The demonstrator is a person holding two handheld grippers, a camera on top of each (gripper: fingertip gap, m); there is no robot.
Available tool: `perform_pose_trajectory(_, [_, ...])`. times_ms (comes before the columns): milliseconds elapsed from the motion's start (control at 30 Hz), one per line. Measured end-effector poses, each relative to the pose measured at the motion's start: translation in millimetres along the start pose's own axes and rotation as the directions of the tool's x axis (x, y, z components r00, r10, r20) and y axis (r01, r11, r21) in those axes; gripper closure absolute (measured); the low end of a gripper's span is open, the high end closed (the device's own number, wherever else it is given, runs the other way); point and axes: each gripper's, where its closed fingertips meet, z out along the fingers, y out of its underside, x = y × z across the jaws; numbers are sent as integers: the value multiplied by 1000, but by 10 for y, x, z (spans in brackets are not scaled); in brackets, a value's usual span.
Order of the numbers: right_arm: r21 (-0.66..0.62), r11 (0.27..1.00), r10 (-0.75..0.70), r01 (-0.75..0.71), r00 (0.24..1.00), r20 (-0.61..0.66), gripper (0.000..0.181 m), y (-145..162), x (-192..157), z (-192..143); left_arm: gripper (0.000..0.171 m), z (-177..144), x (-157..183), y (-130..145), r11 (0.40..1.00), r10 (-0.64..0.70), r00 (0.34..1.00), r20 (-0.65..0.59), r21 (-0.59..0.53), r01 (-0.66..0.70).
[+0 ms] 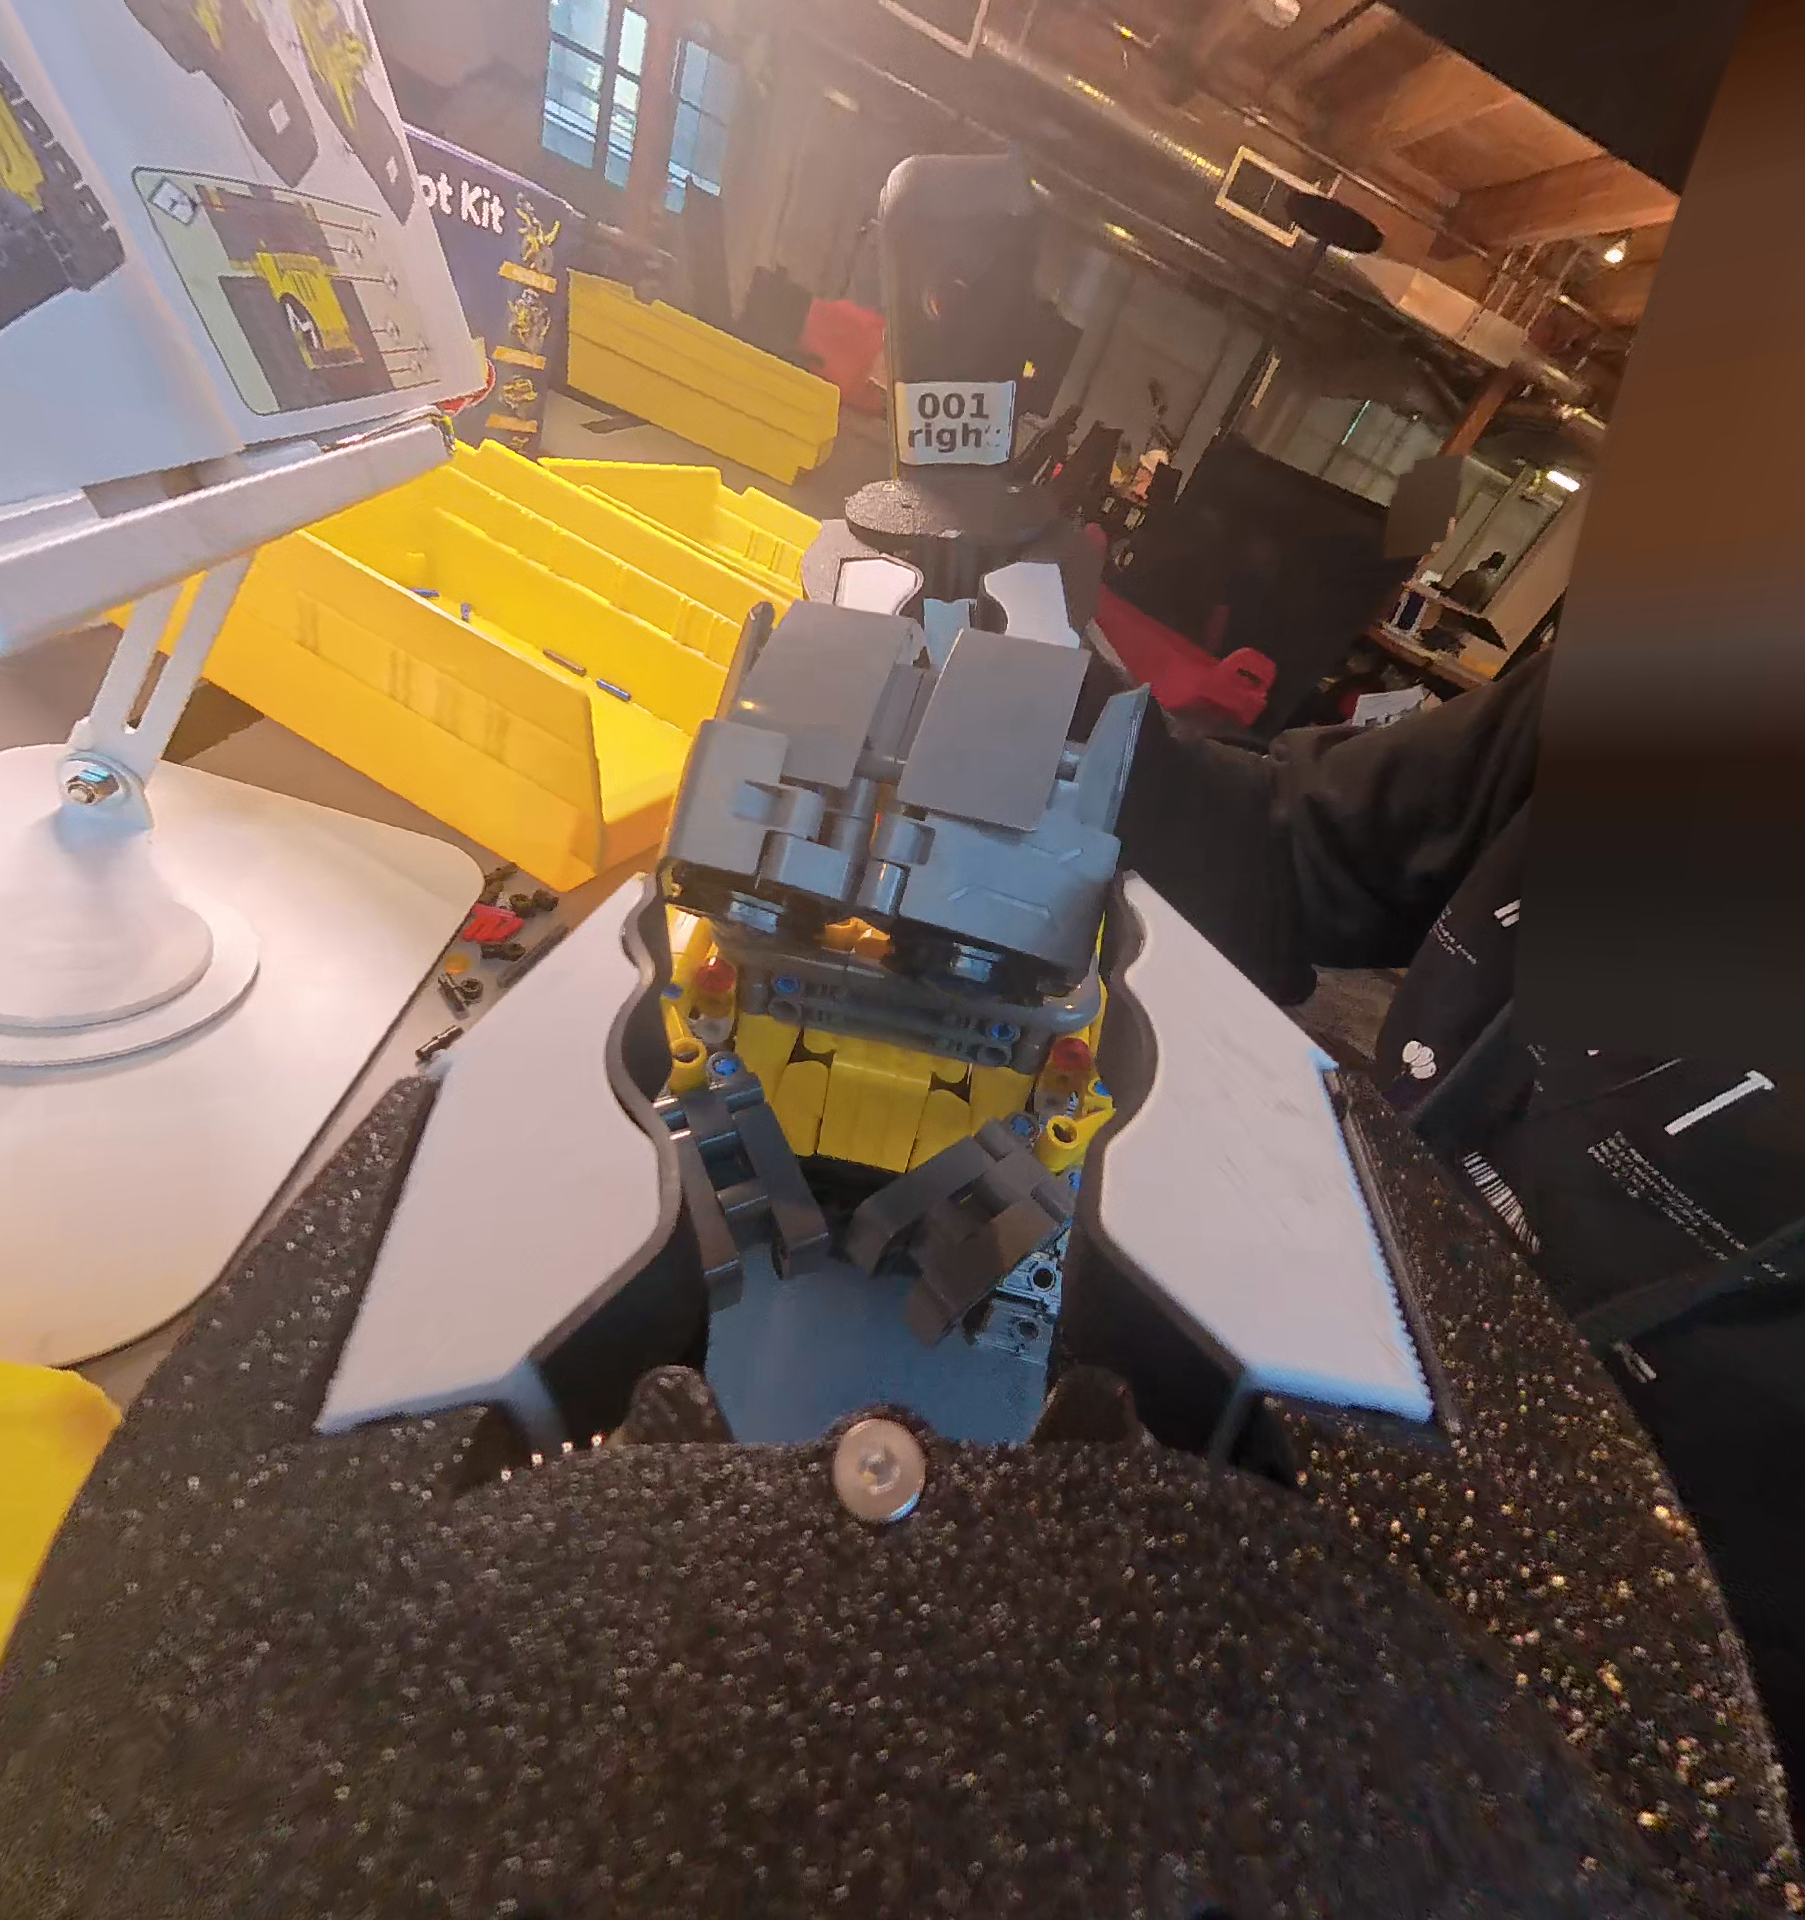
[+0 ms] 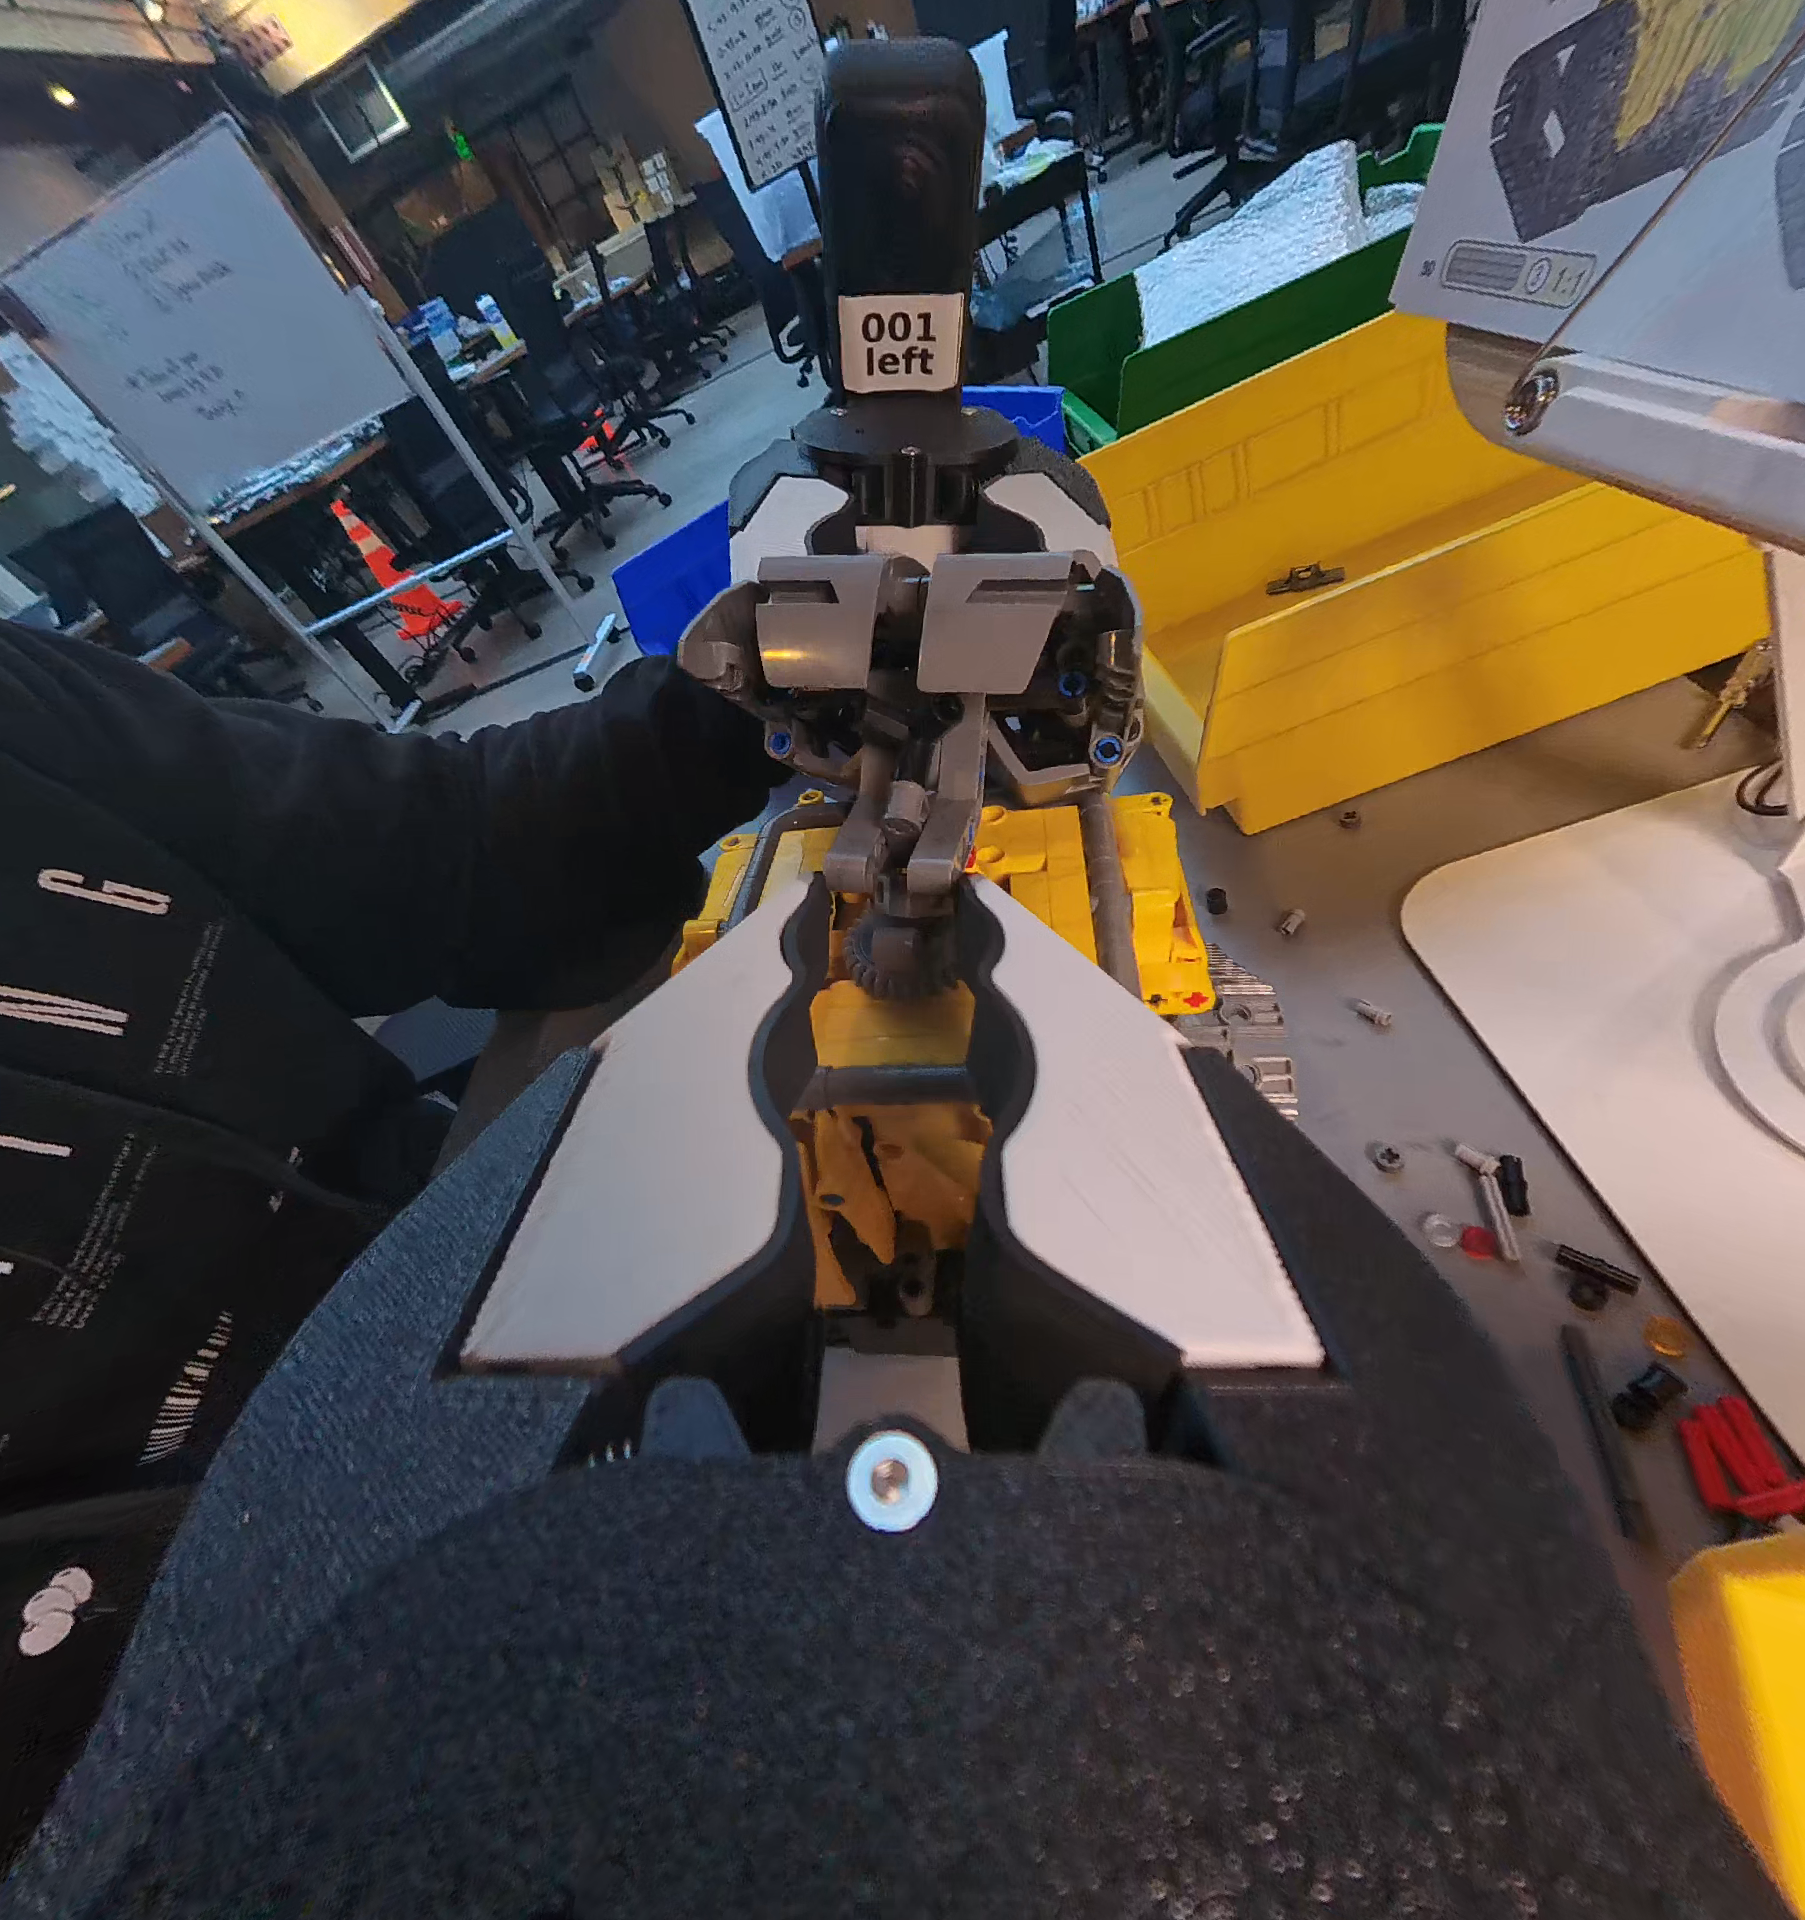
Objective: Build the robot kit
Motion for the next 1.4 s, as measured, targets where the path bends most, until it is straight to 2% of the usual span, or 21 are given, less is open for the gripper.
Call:
perform_pose_trajectory(233, [-141, 972, -186, 188, 982, 23, 157, 316, 22, 64, 89, 34, 13, 168, 988, 121, 992, 32, -105, -117])
perform_pose_trajectory(333, [-160, 960, -230, 231, 973, 28, 157, 345, 5, 76, 89, 23, 43, 201, 977, 166, 985, 37, -145, -159])
perform_pose_trajectory(667, [-194, 928, -321, 318, 947, 19, 156, 383, -4, 61, 89, 43, 113, 129, 958, 252, 966, 56, -157, -240])
perform_pose_trajectory(867, [-226, 911, -355, 346, 935, 1, 152, 379, -21, 57, 89, 41, 135, 115, 949, 275, 959, 65, -179, -260])
perform_pose_trajectory(1033, [-220, 914, -355, 342, 935, -20, 157, 319, -25, 30, 91, 55, 197, 59, 944, 297, 953, 63, -172, -283])
perform_pose_trajectory(1200, [-243, 914, -337, 325, 942, -6, 157, 388, 3, 8, 101, 85, 310, -50, 943, 316, 948, 47, -125, -308])
perform_pose_trajectory(1400, [-269, 914, -321, 305, 947, -17, 157, 431, 21, 26, 85, 90, 326, -61, 942, 323, 945, 44, -112, -316])
